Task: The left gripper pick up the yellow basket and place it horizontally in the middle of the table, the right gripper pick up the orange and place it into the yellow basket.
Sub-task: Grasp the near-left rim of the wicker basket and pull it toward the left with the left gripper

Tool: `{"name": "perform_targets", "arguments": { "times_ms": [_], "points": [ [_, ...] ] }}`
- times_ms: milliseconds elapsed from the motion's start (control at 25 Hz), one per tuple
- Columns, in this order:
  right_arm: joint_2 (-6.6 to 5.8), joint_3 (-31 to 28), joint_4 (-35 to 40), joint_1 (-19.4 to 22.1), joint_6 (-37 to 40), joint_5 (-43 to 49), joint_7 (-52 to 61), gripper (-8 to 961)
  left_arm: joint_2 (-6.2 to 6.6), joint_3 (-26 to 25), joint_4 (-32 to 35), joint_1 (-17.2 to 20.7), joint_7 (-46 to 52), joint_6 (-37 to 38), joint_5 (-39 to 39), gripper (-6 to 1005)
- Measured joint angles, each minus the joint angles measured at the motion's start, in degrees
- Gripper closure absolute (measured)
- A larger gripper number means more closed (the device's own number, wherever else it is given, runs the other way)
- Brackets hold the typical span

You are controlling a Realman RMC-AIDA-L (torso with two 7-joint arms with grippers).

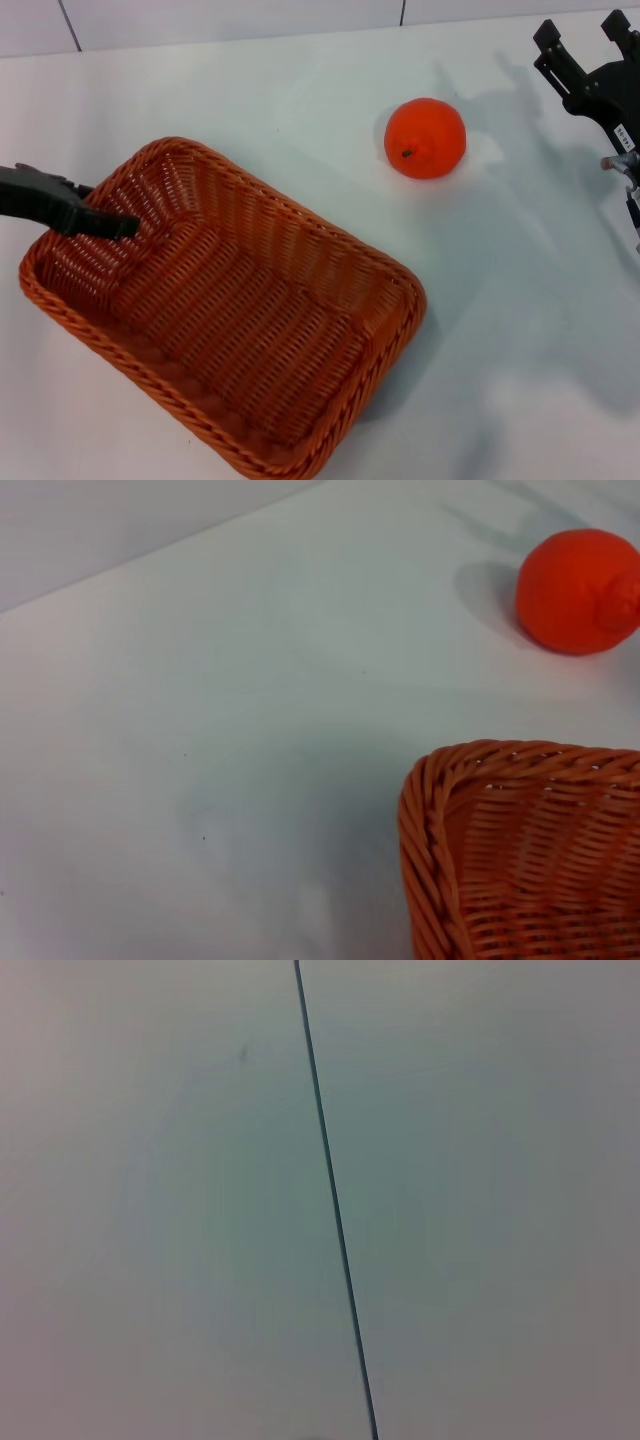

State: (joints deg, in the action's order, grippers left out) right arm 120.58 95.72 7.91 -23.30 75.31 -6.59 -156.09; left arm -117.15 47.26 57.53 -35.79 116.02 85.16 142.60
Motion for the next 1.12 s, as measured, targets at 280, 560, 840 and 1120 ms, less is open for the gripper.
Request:
{"name": "perform_targets", "arguments": {
  "times_ms": [280, 560, 840, 1120],
  "points": [
    [0.0, 0.0, 0.0, -0.2, -0.3, 0.0, 0.0, 23, 0.23, 0.1, 0.3, 0.4, -0.2, 0.0, 0.0, 360],
    [0.0, 0.0, 0.0, -0.2, -0.4, 0.0, 0.0, 23, 0.14, 0.2, 0.4, 0.5, -0.3, 0.0, 0.6, 497],
    [0.0, 0.0, 0.0, -0.3, -0.4, 0.0, 0.0, 23, -0.03, 0.1, 0.3, -0.3, 0.6, -0.2, 2.5, 810],
    [0.0, 0.0, 0.0, -0.3, -0.5, 0.0, 0.0, 23, -0.19, -0.4, 0.5, -0.3, 3.3, 0.0, 2.7, 831]
  ]
}}
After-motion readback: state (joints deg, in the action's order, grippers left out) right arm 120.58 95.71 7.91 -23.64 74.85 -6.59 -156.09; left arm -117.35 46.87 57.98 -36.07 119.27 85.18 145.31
